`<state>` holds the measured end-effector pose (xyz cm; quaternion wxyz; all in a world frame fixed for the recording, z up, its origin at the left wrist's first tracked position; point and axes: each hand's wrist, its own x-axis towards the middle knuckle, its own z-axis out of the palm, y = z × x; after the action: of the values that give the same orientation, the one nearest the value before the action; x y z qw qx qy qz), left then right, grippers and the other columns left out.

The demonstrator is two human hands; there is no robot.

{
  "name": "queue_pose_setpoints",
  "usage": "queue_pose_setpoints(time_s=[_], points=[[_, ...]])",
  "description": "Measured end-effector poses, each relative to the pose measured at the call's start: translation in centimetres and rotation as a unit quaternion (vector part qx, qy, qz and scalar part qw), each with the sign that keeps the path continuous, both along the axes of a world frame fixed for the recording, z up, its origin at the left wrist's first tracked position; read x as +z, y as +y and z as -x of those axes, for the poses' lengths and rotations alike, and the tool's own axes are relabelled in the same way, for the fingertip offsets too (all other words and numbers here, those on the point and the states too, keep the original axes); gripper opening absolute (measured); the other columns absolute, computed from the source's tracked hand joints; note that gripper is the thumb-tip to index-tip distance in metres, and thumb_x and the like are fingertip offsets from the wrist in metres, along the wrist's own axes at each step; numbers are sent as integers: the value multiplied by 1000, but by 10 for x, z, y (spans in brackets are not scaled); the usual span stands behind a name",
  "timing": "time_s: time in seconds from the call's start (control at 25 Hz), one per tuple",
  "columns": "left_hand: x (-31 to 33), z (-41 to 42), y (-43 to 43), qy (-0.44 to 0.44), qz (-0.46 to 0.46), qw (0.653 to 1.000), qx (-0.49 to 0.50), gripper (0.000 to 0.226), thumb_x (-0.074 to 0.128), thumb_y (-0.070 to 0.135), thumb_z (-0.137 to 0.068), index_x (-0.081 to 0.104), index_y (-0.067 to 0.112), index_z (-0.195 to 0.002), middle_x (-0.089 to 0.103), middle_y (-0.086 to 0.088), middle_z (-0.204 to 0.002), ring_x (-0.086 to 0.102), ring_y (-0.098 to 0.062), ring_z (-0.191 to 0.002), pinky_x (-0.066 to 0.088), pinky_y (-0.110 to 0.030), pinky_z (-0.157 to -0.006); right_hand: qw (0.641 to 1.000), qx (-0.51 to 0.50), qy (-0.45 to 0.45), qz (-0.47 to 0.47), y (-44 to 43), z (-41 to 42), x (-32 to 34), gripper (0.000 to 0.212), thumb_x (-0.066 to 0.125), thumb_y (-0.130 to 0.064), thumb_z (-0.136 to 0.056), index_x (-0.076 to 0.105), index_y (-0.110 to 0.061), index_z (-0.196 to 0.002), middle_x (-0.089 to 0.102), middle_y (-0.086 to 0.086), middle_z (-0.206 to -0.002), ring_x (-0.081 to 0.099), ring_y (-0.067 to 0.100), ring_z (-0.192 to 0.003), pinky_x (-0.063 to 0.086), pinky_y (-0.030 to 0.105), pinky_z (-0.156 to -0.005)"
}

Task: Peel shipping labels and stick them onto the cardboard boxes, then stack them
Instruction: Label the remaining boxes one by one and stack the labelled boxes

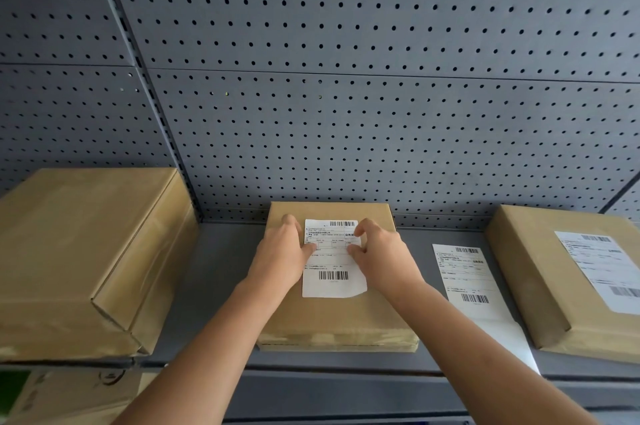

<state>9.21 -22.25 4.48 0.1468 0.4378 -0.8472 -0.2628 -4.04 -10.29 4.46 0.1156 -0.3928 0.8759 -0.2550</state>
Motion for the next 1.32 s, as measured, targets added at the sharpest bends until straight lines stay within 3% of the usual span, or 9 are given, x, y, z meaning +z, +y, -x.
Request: queue_pose_setpoints(time_s=[0.08,0.16,0.24,0.36,0.44,0.6,1.0,1.12,1.32], points=[[-1,-3,2,-1,73,996,-43,32,69,31,-94,55,17,-119,60,1,-110,62,-20,-94,50,-33,-71,996,17,65,-51,2,0,3,28,54,-34,-97,52,-20,-121,68,2,-99,63,26,-82,51,34,-66],[-4,-4,2,-7,156,983,-96,40,62,31,-98,55,18,-135,55,4,-130,55,-17,-119,52,-33,-90,990,22,127,-65,3,0,4,32,49,-38,-100,54,-19,-124,63,2,-111,63,29,-93,48,34,-68],[-7,-3,3,-17,185,973,-137,47,50,31,-104,47,16,-148,48,3,-150,43,-17,-139,40,-33,-110,985,45,169,-17,1,0,-1,33,45,-35,-101,59,-15,-125,60,2,-118,60,29,-106,51,37,-75],[-9,2,2,-100,171,961,-194,55,29,36,-109,25,14,-160,24,0,-168,17,-16,-155,14,-36,-126,971,157,181,7,-10,-2,-12,40,42,-27,-103,53,-15,-140,54,1,-141,47,25,-133,43,40,-105],[-11,3,0,-155,155,953,-211,57,21,37,-109,14,16,-162,13,0,-170,8,-13,-157,8,-37,-127,962,203,184,-21,-15,-4,-19,47,35,-28,-105,40,-16,-150,43,0,-155,31,20,-146,24,36,-119],[-15,-2,-6,-180,143,949,-218,60,17,43,-108,6,19,-162,2,3,-171,0,-9,-156,6,-36,-127,965,190,170,-61,-13,-2,-24,53,25,-38,-108,24,-18,-157,20,-1,-166,12,14,-154,3,32,-123],[-6,-18,-10,-170,127,959,-188,63,13,49,-107,4,21,-162,0,7,-170,-4,-8,-156,2,-36,-128,981,139,129,-34,7,9,-18,54,26,-36,-108,26,-13,-157,21,3,-166,12,15,-154,3,35,-125],[0,-25,11,-142,130,955,-227,60,14,44,-108,2,21,-162,-3,8,-169,-5,-6,-155,0,-34,-128,974,174,145,-5,13,-8,-16,53,28,-34,-107,29,-14,-156,25,2,-165,16,15,-153,1,31,-122],[-12,-33,31,-159,145,942,-258,59,15,40,-108,1,21,-162,-5,7,-170,-7,-4,-154,0,-33,-127,960,208,180,-57,21,-30,-23,60,13,-45,-104,20,-20,-159,17,-3,-166,12,11,-154,0,34,-123]])
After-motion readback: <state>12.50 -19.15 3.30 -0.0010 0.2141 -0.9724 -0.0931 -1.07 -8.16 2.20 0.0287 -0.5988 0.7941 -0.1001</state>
